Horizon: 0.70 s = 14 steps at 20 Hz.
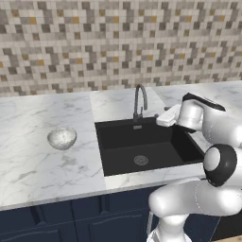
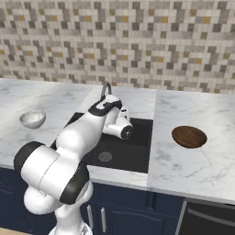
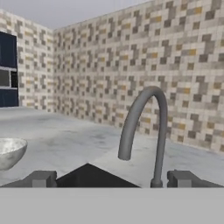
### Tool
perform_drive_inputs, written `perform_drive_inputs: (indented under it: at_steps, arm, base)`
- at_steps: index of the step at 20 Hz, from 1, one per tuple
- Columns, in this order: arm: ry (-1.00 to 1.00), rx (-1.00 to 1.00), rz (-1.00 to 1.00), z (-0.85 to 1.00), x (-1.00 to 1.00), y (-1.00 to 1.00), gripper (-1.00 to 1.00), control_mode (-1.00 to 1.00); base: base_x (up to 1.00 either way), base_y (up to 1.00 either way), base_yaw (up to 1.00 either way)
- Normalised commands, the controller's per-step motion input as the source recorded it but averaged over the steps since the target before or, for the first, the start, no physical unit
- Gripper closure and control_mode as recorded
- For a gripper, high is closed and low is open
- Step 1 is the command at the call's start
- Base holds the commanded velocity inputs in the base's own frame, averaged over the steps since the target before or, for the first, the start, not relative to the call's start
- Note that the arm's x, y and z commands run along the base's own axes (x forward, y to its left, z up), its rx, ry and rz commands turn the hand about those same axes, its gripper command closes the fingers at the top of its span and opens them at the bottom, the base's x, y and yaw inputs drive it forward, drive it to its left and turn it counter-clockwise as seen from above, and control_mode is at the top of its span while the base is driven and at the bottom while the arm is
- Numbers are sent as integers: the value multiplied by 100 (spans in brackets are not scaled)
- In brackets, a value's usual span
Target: Rinse each bowl for a few seconds and place them down in the sink or on the counter.
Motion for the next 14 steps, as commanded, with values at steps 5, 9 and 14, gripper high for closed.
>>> perform_drive_inputs:
  at_steps: [5, 9, 14]
  arm:
    - [-1, 3, 1, -11, 34, 0, -100, -100]
    - [0, 5, 2, -12, 33, 0, -100, -100]
    - [0, 4, 2, -17, 32, 0, -100, -100]
  base:
    - [0, 0, 0]
    - [0, 0, 0]
    - [0, 0, 0]
